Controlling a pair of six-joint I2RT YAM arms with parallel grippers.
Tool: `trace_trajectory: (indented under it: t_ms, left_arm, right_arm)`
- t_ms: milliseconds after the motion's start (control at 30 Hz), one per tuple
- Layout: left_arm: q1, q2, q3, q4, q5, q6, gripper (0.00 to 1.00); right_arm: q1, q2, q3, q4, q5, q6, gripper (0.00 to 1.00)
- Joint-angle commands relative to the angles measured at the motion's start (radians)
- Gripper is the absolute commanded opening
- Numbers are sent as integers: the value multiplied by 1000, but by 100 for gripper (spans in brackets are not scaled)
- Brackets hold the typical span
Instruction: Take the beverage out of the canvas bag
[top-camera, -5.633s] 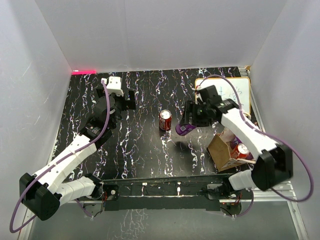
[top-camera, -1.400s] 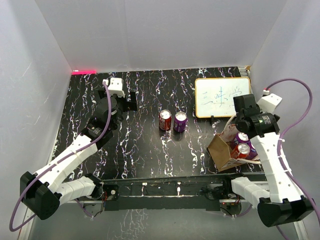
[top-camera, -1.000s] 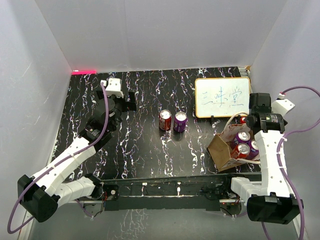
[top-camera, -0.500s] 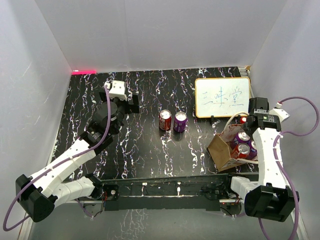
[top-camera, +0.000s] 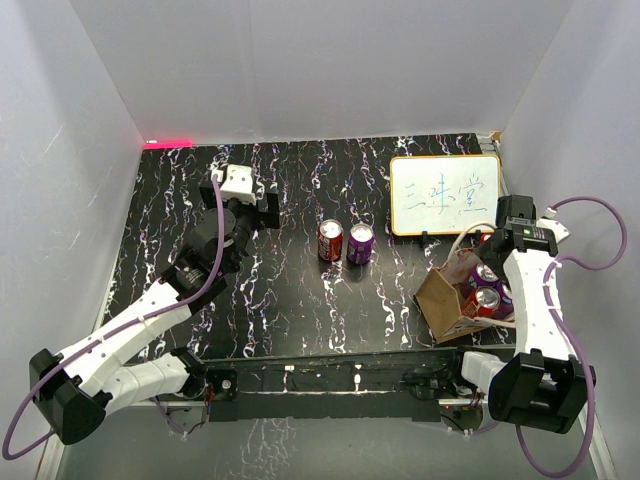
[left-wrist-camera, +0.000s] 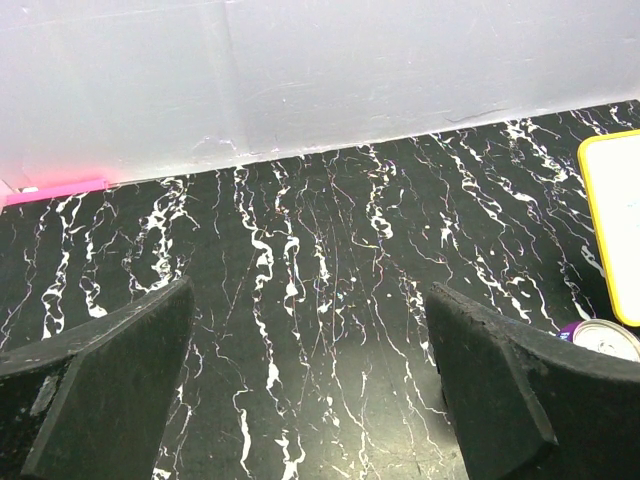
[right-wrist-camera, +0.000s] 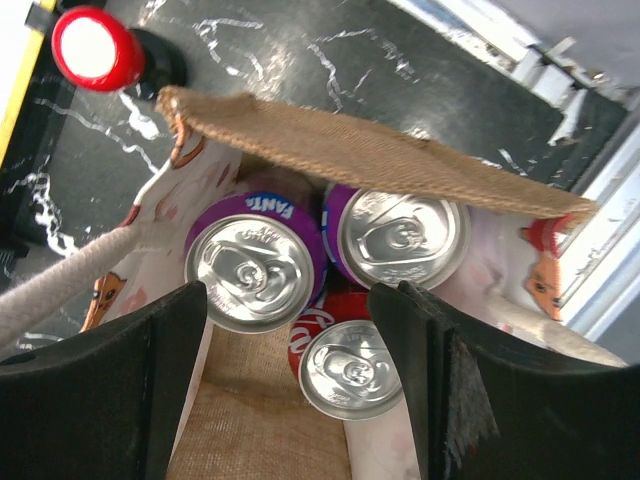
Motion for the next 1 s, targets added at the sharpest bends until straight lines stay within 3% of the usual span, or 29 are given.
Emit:
trace_trajectory:
  t_ms: [0, 533, 967]
  left_arm:
    - [-13, -25, -2, 39, -30, 21, 97]
    - [-18, -25, -3, 43, -36, 26, 97]
    - [-20, -30, -2, 44, -42, 29, 97]
  right_arm:
    - [-4, -8, -14, 81, -113, -24, 75]
    - [-4, -7, -15, 54, 12, 0, 72]
    - [-6, 52, -34, 116, -84, 12, 69]
